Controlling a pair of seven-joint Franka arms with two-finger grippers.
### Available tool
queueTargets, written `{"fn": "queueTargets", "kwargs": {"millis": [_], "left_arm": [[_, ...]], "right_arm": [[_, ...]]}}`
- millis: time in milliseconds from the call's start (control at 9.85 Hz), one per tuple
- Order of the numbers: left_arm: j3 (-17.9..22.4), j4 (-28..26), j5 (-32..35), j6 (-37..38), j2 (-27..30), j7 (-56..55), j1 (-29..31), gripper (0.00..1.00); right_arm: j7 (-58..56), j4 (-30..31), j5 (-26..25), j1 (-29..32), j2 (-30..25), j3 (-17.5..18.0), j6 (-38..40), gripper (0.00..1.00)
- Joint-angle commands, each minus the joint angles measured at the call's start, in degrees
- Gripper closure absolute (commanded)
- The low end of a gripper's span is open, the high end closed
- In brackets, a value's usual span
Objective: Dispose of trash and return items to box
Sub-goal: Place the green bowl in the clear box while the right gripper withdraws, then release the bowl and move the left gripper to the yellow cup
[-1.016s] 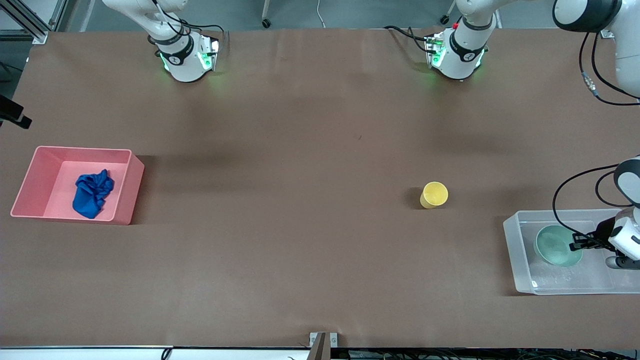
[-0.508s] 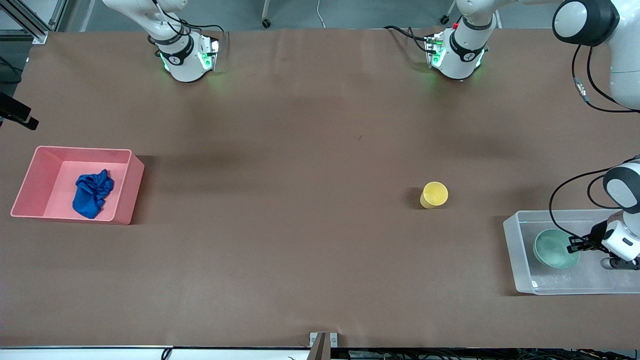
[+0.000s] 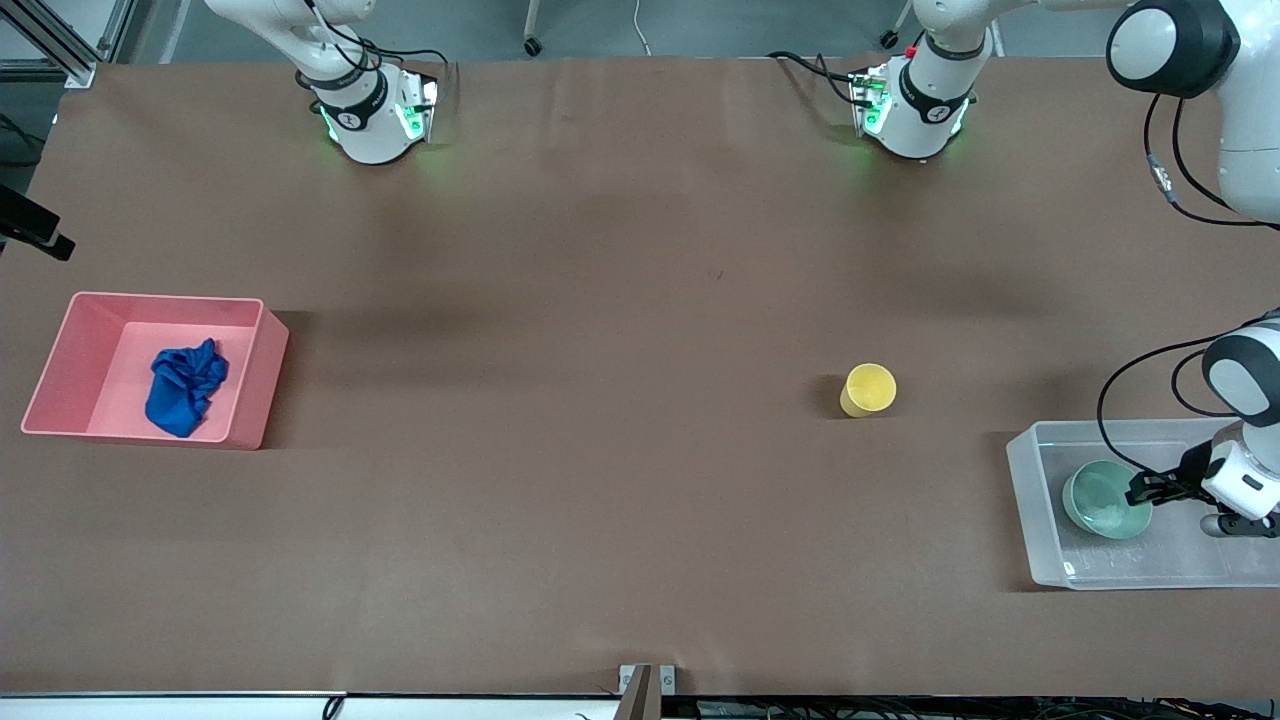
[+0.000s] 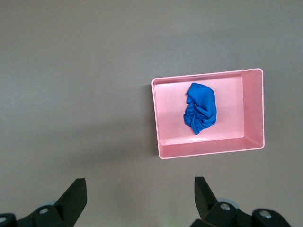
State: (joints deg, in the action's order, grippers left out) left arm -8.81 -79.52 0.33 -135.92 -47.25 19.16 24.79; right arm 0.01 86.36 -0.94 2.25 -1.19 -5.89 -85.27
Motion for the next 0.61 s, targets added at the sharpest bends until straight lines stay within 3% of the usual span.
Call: {"fn": "queueTargets", "kwargs": {"millis": [0, 203, 508], "left_arm": [[-0.16, -3.53, 1.25, 3.97, 8.62, -0.88, -2.8, 0.0], [-0.25, -6.24, 1.43, 10.82, 17.06, -1.49, -6.5, 0.0], [-0.25, -25.52, 1.43, 11.3, 31.65, -8.94, -14.4, 0.0]], "right_arm": [[0.86, 1.8, 0.06, 0.82, -1.8, 0.88, -0.69, 0.0], [0.86, 1.71, 0.15, 0.82, -1.8, 0.88, -0.6, 0.0], [0.86, 1.71, 0.15, 0.82, -1.8, 0.88, -0.6, 0.0]]}}
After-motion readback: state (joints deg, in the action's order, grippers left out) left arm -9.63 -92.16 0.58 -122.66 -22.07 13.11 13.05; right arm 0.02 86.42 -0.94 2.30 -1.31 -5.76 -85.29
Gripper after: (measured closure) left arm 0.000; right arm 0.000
